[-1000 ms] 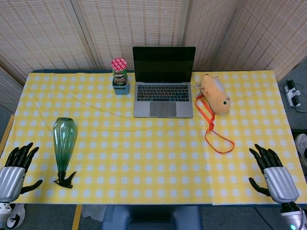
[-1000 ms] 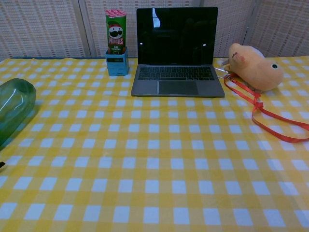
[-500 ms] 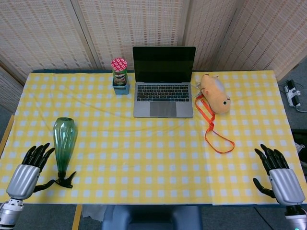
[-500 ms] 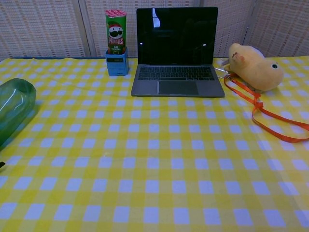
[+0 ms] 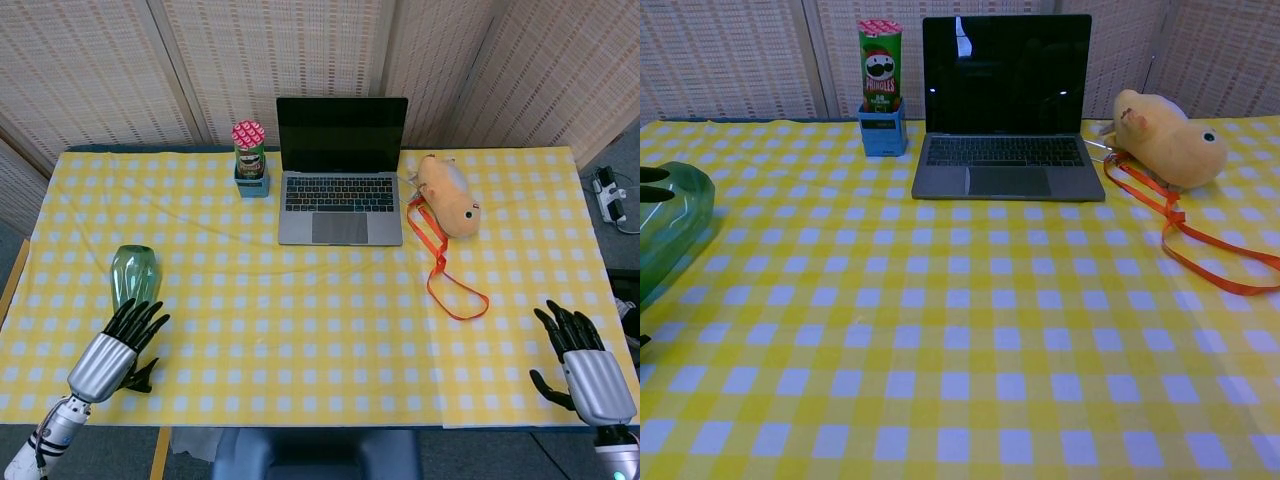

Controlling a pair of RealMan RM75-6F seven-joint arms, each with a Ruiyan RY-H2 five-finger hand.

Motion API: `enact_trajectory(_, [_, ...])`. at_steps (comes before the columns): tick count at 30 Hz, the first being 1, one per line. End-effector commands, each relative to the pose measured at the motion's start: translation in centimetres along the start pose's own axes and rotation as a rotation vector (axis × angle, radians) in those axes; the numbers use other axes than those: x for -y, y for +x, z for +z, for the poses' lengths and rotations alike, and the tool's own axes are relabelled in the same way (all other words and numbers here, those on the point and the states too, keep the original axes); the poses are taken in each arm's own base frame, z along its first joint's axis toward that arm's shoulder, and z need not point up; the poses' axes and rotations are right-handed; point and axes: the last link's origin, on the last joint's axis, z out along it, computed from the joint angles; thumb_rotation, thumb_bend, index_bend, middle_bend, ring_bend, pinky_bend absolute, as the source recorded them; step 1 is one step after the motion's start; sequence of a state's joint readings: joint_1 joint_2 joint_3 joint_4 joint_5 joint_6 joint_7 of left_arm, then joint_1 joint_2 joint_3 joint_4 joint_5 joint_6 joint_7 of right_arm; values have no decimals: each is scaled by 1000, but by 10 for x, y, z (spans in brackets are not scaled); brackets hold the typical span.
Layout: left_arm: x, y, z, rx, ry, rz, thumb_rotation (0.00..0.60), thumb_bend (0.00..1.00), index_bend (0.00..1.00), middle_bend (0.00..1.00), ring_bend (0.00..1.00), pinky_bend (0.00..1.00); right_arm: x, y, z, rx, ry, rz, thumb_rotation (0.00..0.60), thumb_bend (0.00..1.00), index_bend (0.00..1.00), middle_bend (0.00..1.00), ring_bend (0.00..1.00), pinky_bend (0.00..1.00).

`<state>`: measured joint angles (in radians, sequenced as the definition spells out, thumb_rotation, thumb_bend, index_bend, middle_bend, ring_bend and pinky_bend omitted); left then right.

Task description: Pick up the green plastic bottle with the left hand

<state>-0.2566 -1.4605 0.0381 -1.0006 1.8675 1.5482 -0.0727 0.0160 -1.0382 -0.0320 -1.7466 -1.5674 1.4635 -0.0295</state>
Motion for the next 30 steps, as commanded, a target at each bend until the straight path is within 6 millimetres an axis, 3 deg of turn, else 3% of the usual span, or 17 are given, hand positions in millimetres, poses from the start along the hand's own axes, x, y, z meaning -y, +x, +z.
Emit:
enact_trajectory(1, [9,-7,5,15,17,-3,600,125,88,0,0,0,-1,-2,2,9,-5,-2,600,355,0,0,0,0])
enact_trajectory(16, [47,-33,0,126,11,101,600,124,87,0,0,0,-6,-8,11,35,-46,-5,600,355,0,0,0,0])
enact_trajectory(30, [64,-29,-8,123,25,115,600,124,89,0,0,0,-7,-12,9,46,-63,-6,600,354,0,0,0,0])
